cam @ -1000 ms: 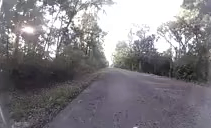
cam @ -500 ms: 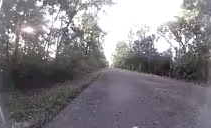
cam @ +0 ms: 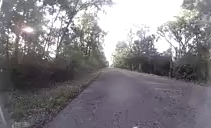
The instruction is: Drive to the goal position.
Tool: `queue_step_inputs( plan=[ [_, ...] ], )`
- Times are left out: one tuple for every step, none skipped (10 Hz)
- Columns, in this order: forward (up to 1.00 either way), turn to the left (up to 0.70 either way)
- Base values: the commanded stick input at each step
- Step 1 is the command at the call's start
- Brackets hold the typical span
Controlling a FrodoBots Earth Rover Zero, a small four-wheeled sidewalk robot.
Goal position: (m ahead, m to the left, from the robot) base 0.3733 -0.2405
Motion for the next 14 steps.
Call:
queue_step_inputs(
  plan=[
    [0.05,0.00],
    [0.05,0.00],
    [0.05,0.00],
    [0.05,0.00],
    [0.05,0.00],
    [0.05,0.00],
    [0.05,0.00],
    [0.05,0.00],
    [0.05,0.00],
    [0.05,0.00],
    [0.05,0.00],
    [0.05,0.00],
    [0.05,0.00],
    [0.05,0.00]
  ],
)
